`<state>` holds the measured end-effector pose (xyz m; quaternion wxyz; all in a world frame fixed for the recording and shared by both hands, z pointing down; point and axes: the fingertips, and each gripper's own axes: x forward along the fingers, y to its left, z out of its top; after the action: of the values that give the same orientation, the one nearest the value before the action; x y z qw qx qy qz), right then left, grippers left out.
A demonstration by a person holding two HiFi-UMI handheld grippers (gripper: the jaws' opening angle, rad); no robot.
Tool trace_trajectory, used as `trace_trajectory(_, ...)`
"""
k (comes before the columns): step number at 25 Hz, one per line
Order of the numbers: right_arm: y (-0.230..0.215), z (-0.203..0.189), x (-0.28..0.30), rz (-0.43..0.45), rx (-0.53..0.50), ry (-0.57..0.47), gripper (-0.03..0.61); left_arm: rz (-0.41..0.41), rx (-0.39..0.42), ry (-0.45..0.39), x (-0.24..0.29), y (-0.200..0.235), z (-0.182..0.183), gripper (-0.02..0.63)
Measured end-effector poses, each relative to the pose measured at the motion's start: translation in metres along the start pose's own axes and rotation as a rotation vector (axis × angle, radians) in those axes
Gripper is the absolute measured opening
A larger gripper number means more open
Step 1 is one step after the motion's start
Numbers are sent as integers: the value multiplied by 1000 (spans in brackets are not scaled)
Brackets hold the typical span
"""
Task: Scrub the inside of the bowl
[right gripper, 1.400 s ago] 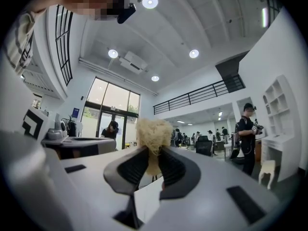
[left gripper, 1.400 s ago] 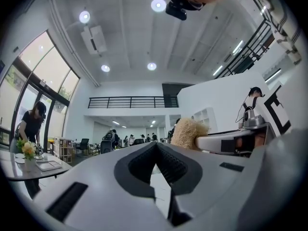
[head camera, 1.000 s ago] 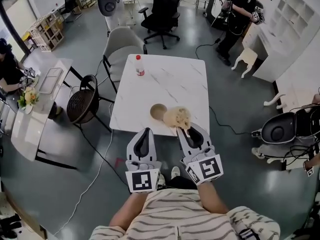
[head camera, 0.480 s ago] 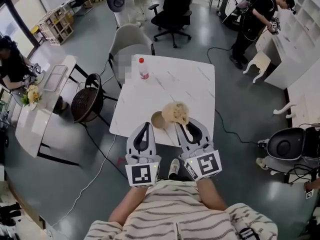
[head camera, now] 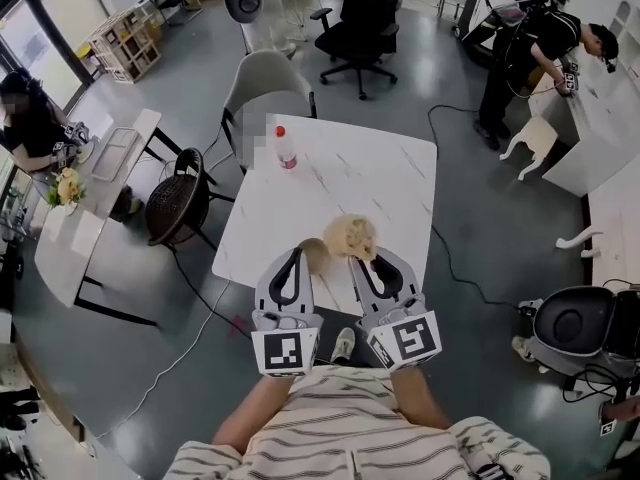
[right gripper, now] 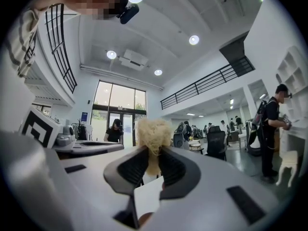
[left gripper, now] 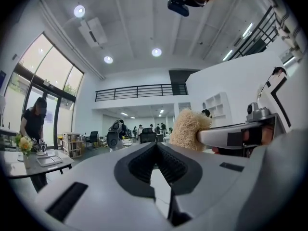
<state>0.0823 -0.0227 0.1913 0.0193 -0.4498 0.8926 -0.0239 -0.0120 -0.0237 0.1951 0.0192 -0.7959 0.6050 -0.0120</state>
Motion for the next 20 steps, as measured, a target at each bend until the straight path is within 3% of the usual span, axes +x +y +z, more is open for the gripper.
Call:
trace_trajectory(14, -18, -49, 40, -19, 41, 119, 74, -49, -28, 136, 34, 23, -51, 5)
trace_trajectory(20, -17, -85, 52, -23, 58, 197, 74, -61, -37, 220, 39, 36, -97, 5)
